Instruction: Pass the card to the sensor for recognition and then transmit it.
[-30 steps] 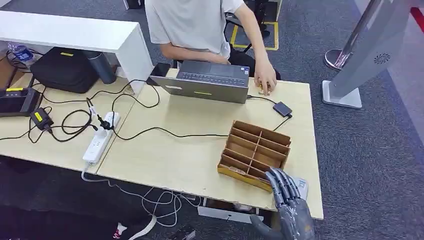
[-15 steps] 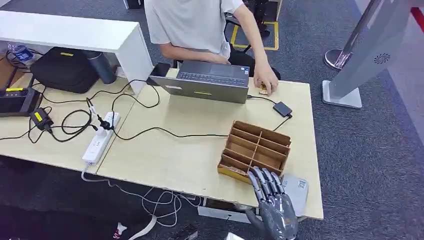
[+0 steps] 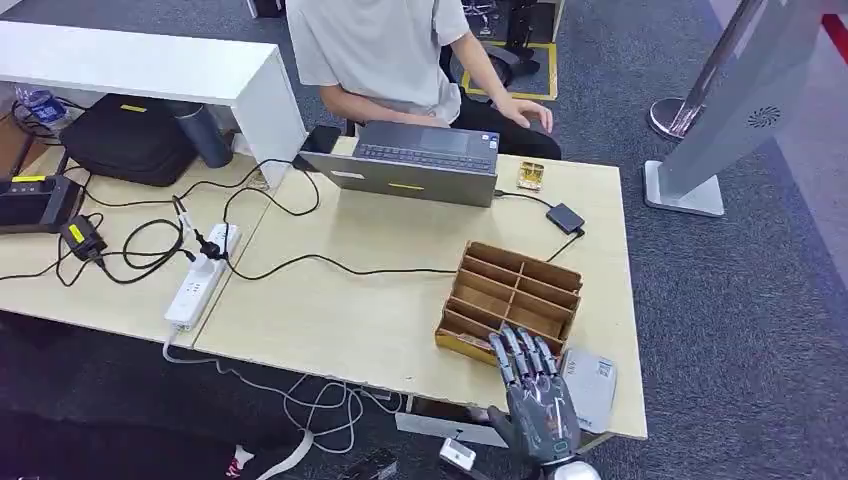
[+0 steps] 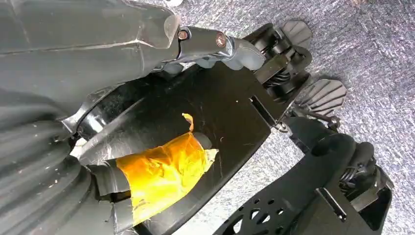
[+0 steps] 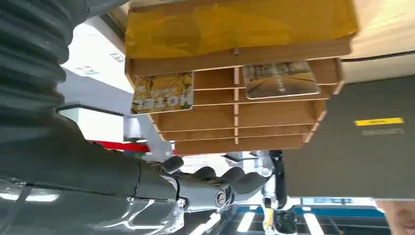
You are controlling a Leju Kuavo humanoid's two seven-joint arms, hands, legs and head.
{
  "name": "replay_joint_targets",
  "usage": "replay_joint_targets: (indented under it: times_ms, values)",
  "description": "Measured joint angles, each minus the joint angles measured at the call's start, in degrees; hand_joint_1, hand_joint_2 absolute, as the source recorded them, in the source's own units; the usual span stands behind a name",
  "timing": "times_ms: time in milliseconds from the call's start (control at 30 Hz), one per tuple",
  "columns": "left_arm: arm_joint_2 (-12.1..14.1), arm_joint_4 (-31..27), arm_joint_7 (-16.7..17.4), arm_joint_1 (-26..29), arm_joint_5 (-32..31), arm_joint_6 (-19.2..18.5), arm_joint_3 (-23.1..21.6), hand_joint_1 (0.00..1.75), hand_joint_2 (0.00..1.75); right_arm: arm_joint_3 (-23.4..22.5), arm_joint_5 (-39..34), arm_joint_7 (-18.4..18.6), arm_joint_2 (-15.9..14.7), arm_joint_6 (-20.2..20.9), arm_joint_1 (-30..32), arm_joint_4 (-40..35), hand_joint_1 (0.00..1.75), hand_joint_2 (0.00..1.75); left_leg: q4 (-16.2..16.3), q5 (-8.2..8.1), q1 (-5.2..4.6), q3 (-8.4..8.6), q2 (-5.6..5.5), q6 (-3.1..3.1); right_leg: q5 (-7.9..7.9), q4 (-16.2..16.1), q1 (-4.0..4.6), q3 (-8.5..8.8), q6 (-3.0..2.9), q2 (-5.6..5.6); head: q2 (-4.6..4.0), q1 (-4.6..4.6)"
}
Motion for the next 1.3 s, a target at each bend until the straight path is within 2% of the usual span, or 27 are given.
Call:
replay_joint_targets:
  times_ms: [267,700,1000,1300]
  values:
    - [0.1,0.0,0.0,0.0,0.7,0.0,-1.0,0.0,1.75,-3.4,1.8,2.1,0.6,0.9,0.2,0.2,0.0,1.75,0.0,0.0,-0.01,0.0,-0.01,0.0,0.0,0.0,0.0,0.0,0.0,0.0,0.0,-0.02]
    - [0.2,0.0,-0.2,0.1,1.0,0.0,-2.4,0.0,1.75,-8.5,1.9,1.6,0.6,1.7,1.6,-2.1,0.0,1.75,0.0,0.0,-0.01,0.0,-0.02,0.0,0.0,0.0,-0.01,-0.01,0.0,0.0,0.0,-0.02]
    - [0.2,0.0,-0.2,0.1,1.2,0.0,-2.8,0.0,1.75,-8.9,2.0,-0.3,2.1,3.4,2.0,-2.2,0.0,1.75,0.0,0.0,-0.01,0.0,-0.02,0.0,0.0,0.0,0.0,0.0,0.0,0.0,0.0,-0.02]
    - [0.1,0.0,-0.1,0.1,1.2,-0.1,-2.8,0.0,1.75,-8.8,2.0,-0.4,3.3,3.8,2.0,-1.6,0.0,1.75,0.0,0.0,-0.01,0.0,-0.03,0.0,0.0,0.0,-0.01,0.0,0.0,0.0,0.0,-0.02]
